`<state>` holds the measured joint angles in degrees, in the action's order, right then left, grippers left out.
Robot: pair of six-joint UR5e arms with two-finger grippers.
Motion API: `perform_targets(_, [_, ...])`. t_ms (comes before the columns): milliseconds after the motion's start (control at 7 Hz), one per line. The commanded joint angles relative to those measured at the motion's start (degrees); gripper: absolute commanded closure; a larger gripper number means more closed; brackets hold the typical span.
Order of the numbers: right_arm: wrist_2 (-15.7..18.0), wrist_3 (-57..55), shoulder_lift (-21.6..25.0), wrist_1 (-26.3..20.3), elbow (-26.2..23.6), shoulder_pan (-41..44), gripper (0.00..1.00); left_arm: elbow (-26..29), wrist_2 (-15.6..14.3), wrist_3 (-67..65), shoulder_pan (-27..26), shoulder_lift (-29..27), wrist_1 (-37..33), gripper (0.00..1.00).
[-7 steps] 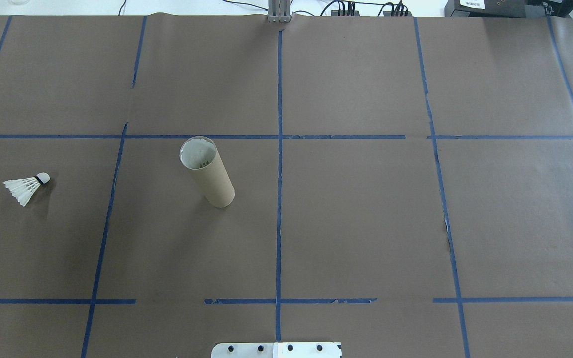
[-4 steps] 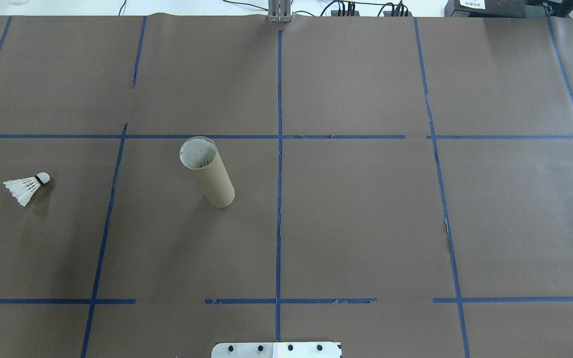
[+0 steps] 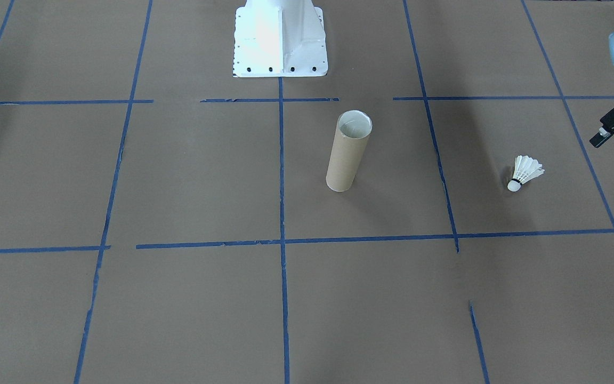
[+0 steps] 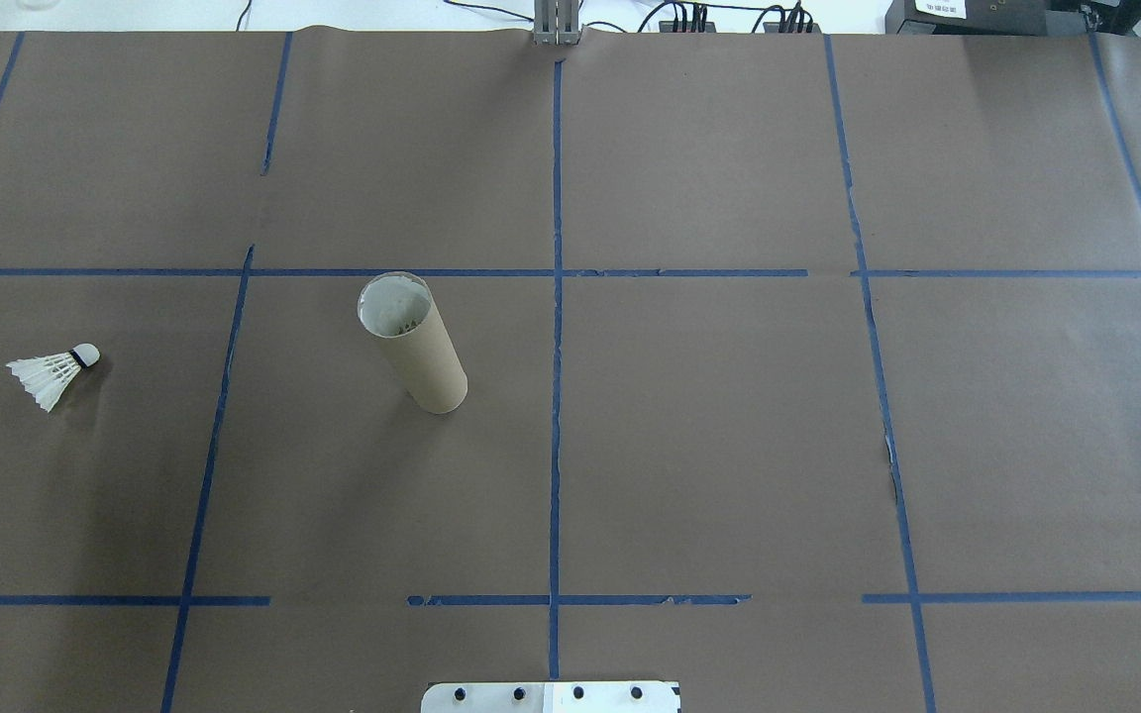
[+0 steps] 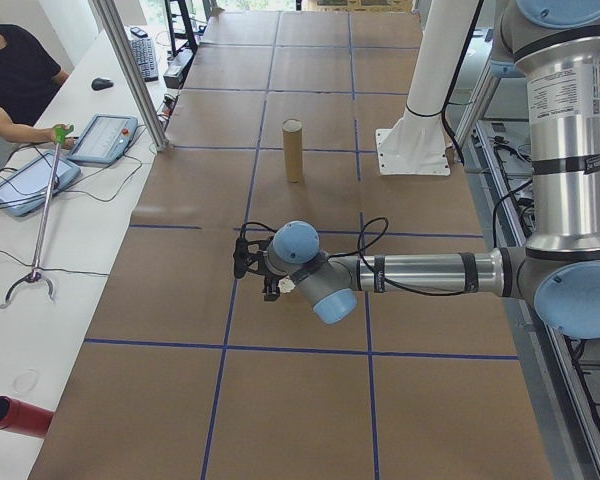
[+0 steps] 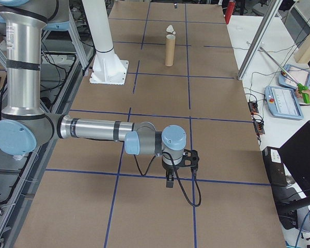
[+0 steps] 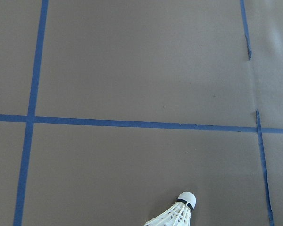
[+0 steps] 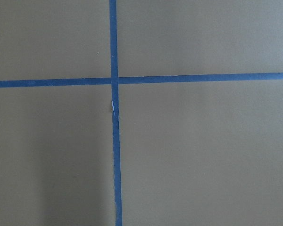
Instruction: Collect badminton balls into bucket
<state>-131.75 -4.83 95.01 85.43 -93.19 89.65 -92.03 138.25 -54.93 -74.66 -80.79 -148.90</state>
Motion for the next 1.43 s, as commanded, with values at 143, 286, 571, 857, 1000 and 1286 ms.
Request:
perform_targets(143, [0.00, 0.00, 0.00, 0.00, 0.02, 0.00, 0.00, 2.81, -2.53, -18.05, 4.69, 1.07, -9.87, 0.00])
perform_targets(286, [0.08, 0.00, 0.00, 0.00, 0.02, 0.00, 0.00, 4.04, -7.33, -26.46, 9.23, 1.07, -15.66, 0.00])
perform_targets(571, [0.00, 0.00, 0.00, 0.00, 0.02, 0.00, 0.00, 5.45, -16.05, -35.22, 16.98, 1.07, -20.01, 0.00])
perform_targets(857, [0.09, 0.00, 0.00, 0.00, 0.02, 0.00, 0.00, 8.52, -16.78, -36.81, 17.88, 0.46, -23.26, 0.00])
perform_targets(1000, [0.00, 0.00, 0.00, 0.00, 0.02, 0.00, 0.00, 8.62, -20.00, -39.44, 20.06, -0.07, -23.19, 0.00])
perform_targets(1286, [0.00, 0.00, 0.00, 0.00, 0.02, 0.00, 0.00, 8.71, -24.59, -43.93, 24.90, -1.65, -23.10, 0.05])
